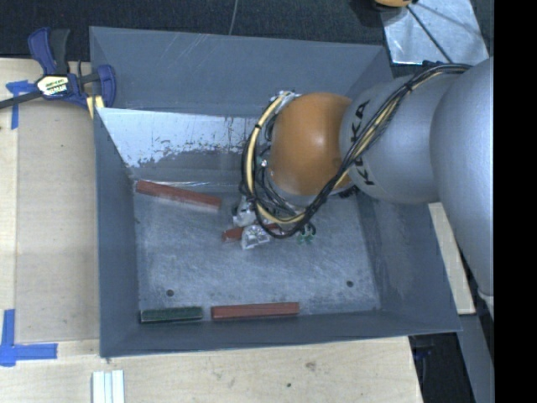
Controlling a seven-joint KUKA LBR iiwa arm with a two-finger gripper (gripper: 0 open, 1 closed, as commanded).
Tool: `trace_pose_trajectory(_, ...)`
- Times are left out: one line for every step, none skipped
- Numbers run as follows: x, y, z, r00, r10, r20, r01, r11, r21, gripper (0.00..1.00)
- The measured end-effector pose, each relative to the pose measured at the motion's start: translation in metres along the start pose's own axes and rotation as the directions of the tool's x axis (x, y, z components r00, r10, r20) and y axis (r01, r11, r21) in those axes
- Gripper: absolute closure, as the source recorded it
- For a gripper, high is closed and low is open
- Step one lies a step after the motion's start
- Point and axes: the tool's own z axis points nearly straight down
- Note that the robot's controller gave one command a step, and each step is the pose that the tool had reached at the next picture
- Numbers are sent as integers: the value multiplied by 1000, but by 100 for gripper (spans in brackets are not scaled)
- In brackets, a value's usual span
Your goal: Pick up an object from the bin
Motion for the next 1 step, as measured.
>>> trace_pose_trajectory(0,0,0,1000,0,0,0,1000,0,100)
